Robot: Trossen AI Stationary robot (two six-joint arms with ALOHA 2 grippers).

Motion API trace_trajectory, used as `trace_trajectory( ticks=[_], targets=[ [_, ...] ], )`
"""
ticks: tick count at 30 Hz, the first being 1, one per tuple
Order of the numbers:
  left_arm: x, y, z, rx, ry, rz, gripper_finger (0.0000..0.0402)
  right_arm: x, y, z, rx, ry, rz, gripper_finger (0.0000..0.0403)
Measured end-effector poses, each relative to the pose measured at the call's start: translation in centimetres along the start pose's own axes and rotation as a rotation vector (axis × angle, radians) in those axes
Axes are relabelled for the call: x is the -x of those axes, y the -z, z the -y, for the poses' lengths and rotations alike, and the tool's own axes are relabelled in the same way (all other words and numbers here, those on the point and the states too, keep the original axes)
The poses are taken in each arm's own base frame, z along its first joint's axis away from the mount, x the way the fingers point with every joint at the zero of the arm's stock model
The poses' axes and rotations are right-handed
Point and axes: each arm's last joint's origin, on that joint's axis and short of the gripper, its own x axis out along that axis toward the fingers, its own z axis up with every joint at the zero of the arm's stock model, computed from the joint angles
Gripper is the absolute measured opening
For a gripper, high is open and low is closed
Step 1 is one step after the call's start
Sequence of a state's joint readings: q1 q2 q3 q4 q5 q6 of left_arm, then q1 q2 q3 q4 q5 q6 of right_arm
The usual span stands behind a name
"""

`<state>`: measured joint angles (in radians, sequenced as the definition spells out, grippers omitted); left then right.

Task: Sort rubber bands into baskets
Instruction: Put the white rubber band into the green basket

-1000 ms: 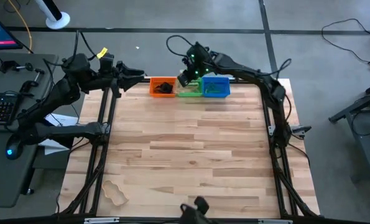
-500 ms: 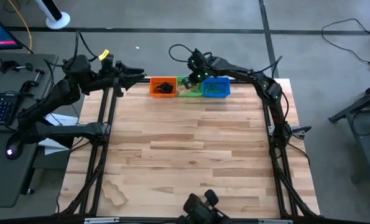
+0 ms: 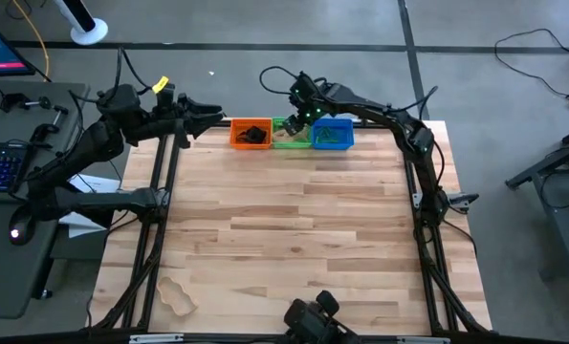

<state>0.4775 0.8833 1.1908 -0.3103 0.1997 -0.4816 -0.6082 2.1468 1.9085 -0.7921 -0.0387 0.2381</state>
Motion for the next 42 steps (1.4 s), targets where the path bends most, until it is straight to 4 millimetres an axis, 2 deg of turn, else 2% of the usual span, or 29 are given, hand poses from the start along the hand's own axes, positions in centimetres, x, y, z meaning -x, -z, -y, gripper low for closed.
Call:
trace_trajectory(
  ticks=[4, 7, 11, 15, 17, 21, 25, 29, 35, 39, 42],
  targets=[
    [-0.6, 0.6, 0.1, 0.045, 0.004, -0.05, 0.02, 2.1, -0.3, -0.3, 0.058, -0.049, -0.014, 0.0232],
    [-1.9, 3.2, 0.3, 0.088, -0.009, -0.279, 0.02, 4.6, -0.4, -0.4, 0.105, -0.074, 0.008, 0.0237],
    [-2.8, 9.7, 1.7, 0.115, -0.094, -0.812, 0.02, 7.8, -0.2, -0.6, 0.16, -0.082, 0.027, 0.0238],
    [-2.1, 17.1, 5.3, 0.048, -0.111, -1.219, 0.02, 9.7, 0.4, -0.9, 0.205, -0.094, 0.013, 0.0238],
    [-0.8, 21.1, 7.4, 0.005, -0.074, -1.363, 0.02, 10.2, 0.7, -1.1, 0.229, -0.101, 0.0, 0.0238],
    [3.4, 27.7, 10.4, -0.076, -0.012, -1.627, 0.02, 10.2, 1.0, -1.7, 0.274, -0.107, -0.02, 0.0238],
    [6.1, 31.5, 12.2, -0.225, 0.06, -1.644, 0.02, 10.2, 0.8, -2.2, 0.308, -0.117, 0.01, 0.0238],
    [7.7, 34.4, 12.3, -0.46, 0.055, -1.593, 0.02, 10.2, 0.8, -2.2, 0.309, -0.117, 0.018, 0.0238],
    [8.7, 37.8, 12.0, -0.644, 0.058, -1.638, 0.02, 10.2, 0.9, -2.1, 0.299, -0.115, 0.006, 0.0238],
    [9.0, 39.8, 11.9, -0.696, 0.055, -1.655, 0.02, 10.2, 0.9, -2.1, 0.297, -0.114, 0.003, 0.0238],
    [9.1, 40.5, 11.7, -0.716, 0.02, -1.655, 0.02, 10.2, 0.9, -2.1, 0.296, -0.105, 0.005, 0.0238]
  ],
)
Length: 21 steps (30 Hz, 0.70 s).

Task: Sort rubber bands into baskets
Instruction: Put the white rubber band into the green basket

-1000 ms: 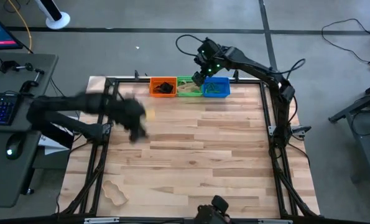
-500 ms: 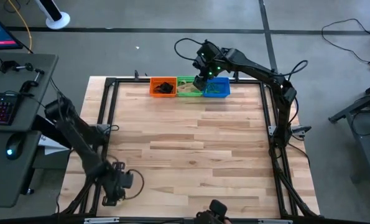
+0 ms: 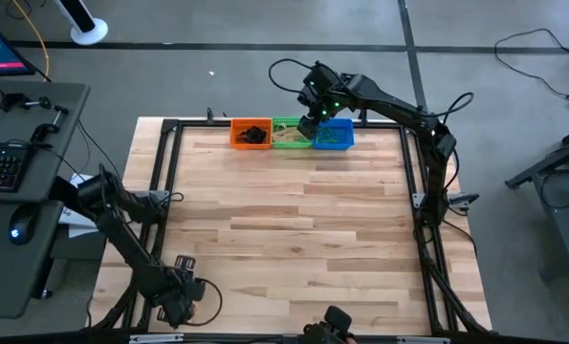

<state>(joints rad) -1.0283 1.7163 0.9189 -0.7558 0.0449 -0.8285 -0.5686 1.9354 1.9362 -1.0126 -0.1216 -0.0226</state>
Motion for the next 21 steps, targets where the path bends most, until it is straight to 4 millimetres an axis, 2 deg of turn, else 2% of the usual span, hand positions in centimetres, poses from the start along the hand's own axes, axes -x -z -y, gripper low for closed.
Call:
trace_trajectory(
  ticks=[2, 4, 6, 9, 11, 14, 17, 21],
  targets=[
    [-0.4, -0.1, -0.1, 0.027, -0.014, -0.012, 0.0197, 0.0, 0.0, 0.0, -0.005, 0.012, 0.0, 0.0238],
    [-0.4, -0.2, -0.2, 0.058, -0.017, -0.015, 0.0177, 0.0, 0.0, 0.0, -0.004, 0.012, 0.0, 0.0238],
    [-0.3, -0.4, -0.5, 0.1, -0.023, -0.016, 0.0133, 0.1, 0.0, 0.0, -0.005, 0.012, 0.0, 0.0238],
    [0.0, -0.9, -1.5, 0.16, -0.04, -0.023, 0.0035, 1.3, 0.2, -0.1, 0.0, 0.009, 0.003, 0.0238],
    [0.4, -1.3, -2.5, 0.183, -0.063, -0.029, 0.0012, 2.7, 0.4, -0.2, 0.0, 0.009, 0.016, 0.0238],
    [1.2, -2.0, -5.6, 0.197, -0.23, 0.001, 0.0002, 5.0, 0.9, -0.3, -0.002, 0.01, 0.028, 0.0238],
    [3.3, -3.3, -8.9, 0.211, -0.308, 0.09, 0.0001, 7.7, 1.5, -0.7, -0.004, 0.005, 0.061, 0.0238],
    [6.1, -5.5, -15.3, 0.264, -0.416, 0.257, 0.0001, 11.1, 2.7, -1.2, -0.004, 0.003, 0.086, 0.0238]
  ],
)
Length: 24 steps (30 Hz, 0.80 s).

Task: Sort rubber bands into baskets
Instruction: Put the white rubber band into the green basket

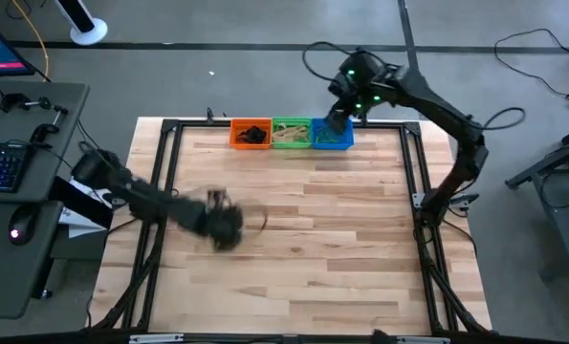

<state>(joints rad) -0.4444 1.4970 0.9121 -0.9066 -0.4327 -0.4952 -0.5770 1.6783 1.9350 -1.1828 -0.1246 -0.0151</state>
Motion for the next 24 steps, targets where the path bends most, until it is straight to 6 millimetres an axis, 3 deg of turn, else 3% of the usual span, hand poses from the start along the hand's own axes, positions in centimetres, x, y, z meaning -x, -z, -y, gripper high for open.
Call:
trace_trajectory(
  ticks=[9, 16, 20, 24],
  targets=[
    [-3.1, -9.3, -16.8, 0.384, -0.049, 0.535, 0.0, 6.0, 2.3, -0.8, -0.091, 0.011, 0.04, 0.0238],
    [-5.7, -13.3, -28.2, 0.601, -0.11, 0.647, 0.0, 8.2, 3.1, -1.2, -0.161, 0.088, 0.092, 0.0238],
    [-8.2, -15.7, -31.3, 0.635, -0.076, 0.645, 0.0, 8.3, 3.3, -1.6, -0.187, 0.126, 0.095, 0.0238],
    [-9.9, -17.0, -31.8, 0.647, -0.056, 0.579, 0.0, 8.3, 3.3, -1.9, -0.199, 0.172, 0.102, 0.0238]
  ],
)
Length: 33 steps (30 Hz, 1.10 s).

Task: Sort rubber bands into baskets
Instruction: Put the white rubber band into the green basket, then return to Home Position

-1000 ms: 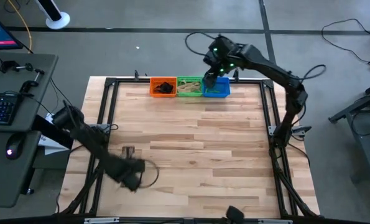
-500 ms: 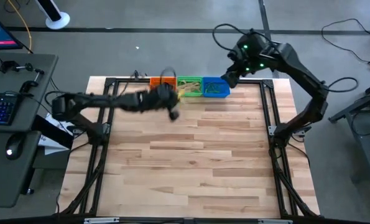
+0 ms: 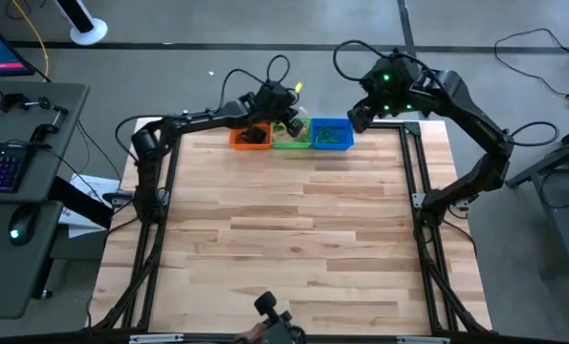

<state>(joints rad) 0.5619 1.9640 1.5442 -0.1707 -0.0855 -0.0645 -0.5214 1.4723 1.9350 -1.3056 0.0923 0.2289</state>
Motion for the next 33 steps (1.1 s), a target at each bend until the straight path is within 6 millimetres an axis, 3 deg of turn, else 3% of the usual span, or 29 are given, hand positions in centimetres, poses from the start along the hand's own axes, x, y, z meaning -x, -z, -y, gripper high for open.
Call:
trace_trajectory(
  ticks=[8, 15, 21, 28, 33],
  targets=[
    [-0.3, 0.9, 1.1, -0.106, 0.02, -0.075, 0.0, 0.0, 0.0, 0.0, -0.035, 0.048, 0.013, 0.0238],
    [-0.4, 0.7, -0.7, -0.012, -0.038, -0.069, 0.0012, 0.0, 0.0, 0.0, -0.057, 0.057, 0.016, 0.0238],
    [-0.4, 0.9, -1.2, 0.037, -0.015, -0.099, 0.0078, 0.0, 0.0, 0.0, -0.058, 0.057, 0.016, 0.0238],
    [-0.3, 1.0, 0.0, 0.035, 0.008, -0.104, 0.0165, 0.0, 0.0, 0.0, -0.057, 0.057, 0.017, 0.0238],
    [2.6, -0.2, 1.0, 0.056, 0.135, -0.142, 0.0195, -0.6, 0.3, 0.0, -0.032, 0.062, -0.01, 0.0238]
  ],
)
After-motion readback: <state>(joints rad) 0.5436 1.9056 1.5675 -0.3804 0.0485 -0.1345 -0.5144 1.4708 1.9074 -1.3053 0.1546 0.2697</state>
